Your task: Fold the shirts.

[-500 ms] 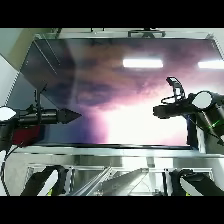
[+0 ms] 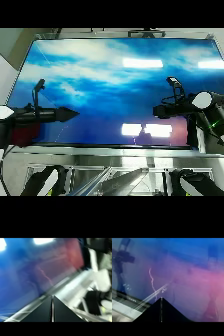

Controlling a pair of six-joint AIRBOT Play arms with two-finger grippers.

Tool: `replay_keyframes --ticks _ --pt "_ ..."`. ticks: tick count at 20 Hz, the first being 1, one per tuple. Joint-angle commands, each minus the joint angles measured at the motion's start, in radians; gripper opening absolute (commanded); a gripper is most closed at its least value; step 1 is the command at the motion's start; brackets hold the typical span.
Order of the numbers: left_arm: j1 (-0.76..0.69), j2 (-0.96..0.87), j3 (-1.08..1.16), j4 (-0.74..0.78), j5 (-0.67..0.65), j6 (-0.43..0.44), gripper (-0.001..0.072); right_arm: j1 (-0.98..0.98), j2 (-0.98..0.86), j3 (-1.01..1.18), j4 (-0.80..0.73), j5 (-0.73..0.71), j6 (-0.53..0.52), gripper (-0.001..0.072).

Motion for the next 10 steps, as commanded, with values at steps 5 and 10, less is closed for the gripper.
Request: replay_keyframes --ticks 5,10 --pt "0.354 -0.169 0.331 0.401 0.019 -0.180 0.0720 0.001 -0.001 0.000 0.001 0.000 0.001 0.0019" --pt "0.640 -0.316 0.360 0.750 0.009 -0.319 0.0720 0.001 -0.001 0.000 0.000 0.000 0.001 0.0019"
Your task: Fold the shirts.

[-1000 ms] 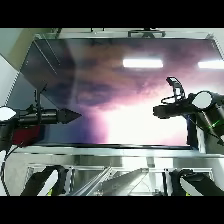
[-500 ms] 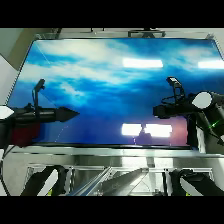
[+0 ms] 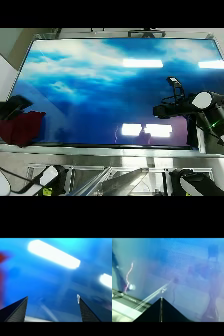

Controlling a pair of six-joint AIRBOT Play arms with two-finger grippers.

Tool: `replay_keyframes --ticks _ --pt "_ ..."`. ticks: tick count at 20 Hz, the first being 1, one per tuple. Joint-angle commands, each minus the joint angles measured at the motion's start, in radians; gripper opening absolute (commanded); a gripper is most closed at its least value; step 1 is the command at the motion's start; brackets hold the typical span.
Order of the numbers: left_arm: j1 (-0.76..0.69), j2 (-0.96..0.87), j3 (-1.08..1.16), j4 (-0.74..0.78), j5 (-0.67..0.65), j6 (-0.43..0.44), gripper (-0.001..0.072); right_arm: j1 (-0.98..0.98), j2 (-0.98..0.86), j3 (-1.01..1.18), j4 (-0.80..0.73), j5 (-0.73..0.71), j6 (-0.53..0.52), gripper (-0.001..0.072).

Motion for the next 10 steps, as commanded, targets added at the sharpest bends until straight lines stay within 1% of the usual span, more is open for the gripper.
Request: replay_keyframes --ticks 1,3,6,10 --pt "0.183 -0.110 0.026 0.257 0.010 -0.073 0.0720 0.001 -0.001 0.000 0.000 0.000 0.000 0.0019" --pt "0.249 -0.175 0.026 0.267 0.051 -0.072 0.0720 0.001 0.000 0.000 0.001 -0.001 0.000 0.0019" --pt "0.309 -0.270 0.026 0.264 0.111 -0.072 0.0720 0.001 -0.001 0.000 0.001 -0.003 0.000 0.0019" --pt "0.303 -0.392 0.026 0.260 0.174 -0.055 0.0715 0.001 -0.002 0.000 0.000 -0.003 0.000 0.0019"
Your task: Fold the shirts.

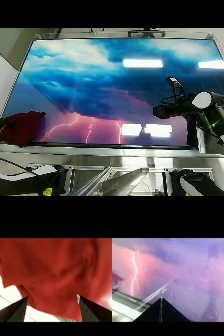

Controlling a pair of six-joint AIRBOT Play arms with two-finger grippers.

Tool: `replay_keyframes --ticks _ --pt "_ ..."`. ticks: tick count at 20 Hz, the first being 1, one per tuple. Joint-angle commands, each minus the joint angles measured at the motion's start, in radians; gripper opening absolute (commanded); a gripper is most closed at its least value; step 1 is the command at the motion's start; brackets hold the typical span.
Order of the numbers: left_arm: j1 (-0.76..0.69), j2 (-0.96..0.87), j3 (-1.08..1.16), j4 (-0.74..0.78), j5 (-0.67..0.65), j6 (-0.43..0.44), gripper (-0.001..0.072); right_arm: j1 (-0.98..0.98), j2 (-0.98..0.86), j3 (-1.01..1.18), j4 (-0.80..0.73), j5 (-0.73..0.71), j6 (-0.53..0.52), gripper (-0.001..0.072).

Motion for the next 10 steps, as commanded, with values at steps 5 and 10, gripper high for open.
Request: replay_keyframes --ticks 5,10 --pt "-0.004 -0.167 0.002 0.013 0.083 0.021 0.0440 0.001 0.000 0.000 0.000 0.000 0.000 0.0019" --pt "-0.004 -0.127 0.041 -0.199 -0.005 0.112 0.0020 0.001 -0.001 0.000 0.008 0.000 0.000 0.0019"
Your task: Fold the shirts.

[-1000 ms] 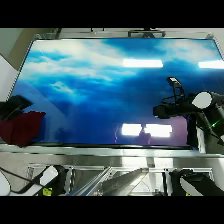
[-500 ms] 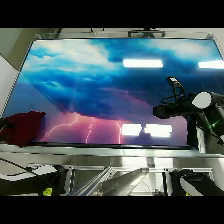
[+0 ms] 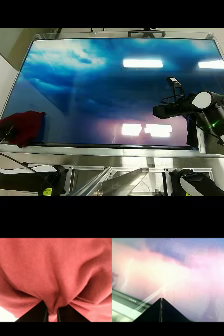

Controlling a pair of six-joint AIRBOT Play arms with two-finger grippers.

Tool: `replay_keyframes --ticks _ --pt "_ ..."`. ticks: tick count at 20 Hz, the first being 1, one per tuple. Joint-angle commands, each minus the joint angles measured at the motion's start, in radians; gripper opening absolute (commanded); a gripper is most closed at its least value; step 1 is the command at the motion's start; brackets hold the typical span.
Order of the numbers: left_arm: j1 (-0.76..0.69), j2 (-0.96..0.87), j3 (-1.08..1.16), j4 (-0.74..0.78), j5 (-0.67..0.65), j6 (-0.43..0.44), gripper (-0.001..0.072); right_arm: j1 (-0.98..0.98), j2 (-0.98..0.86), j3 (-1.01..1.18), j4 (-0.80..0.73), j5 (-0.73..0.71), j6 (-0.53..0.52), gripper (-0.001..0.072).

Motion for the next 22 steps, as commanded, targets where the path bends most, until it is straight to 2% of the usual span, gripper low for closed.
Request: replay_keyframes --ticks 1,4,7,10,12,15,18,19,20,21,22 --pt "-0.006 0.042 0.040 -0.249 -0.074 0.070 0.0020 0.001 0.000 0.000 0.008 0.000 0.000 0.0019" --pt "-0.101 0.143 0.082 -0.492 -0.161 0.116 0.0020 0.001 0.000 0.000 0.018 0.004 0.000 0.0019" --pt "-0.307 0.260 0.105 -0.645 -0.193 0.122 0.0021 0.001 0.000 0.000 0.027 0.007 0.000 0.0019" --pt "-0.600 0.334 0.101 -0.660 -0.149 0.122 0.0022 0.001 0.000 0.000 0.026 0.000 -0.015 0.0019" --pt "-0.820 0.346 0.074 -0.659 -0.055 0.122 0.0022 0.001 0.000 0.000 0.025 0.000 -0.015 0.0019" --pt "-1.089 0.287 0.060 -0.644 0.080 0.123 0.0023 0.001 -0.001 0.000 0.021 0.000 -0.024 0.0020" --pt "-1.270 0.179 0.060 -0.642 0.140 0.123 0.0024 0.001 -0.001 0.000 0.022 0.000 -0.027 0.0027" --pt "-1.311 0.142 0.061 -0.642 0.151 0.124 0.0204 0.001 -0.001 0.000 0.021 0.000 -0.032 0.0027" --pt "-1.334 0.107 0.072 -0.642 0.156 0.124 0.0430 0.001 -0.001 0.000 0.021 0.000 -0.038 0.0027" --pt "-1.345 0.069 0.102 -0.642 0.148 0.123 0.0710 0.001 -0.001 0.000 0.022 0.000 -0.038 0.0027" --pt "-1.342 0.039 0.140 -0.642 0.124 0.121 0.0717 0.001 0.000 0.000 0.022 0.000 -0.038 0.0028"
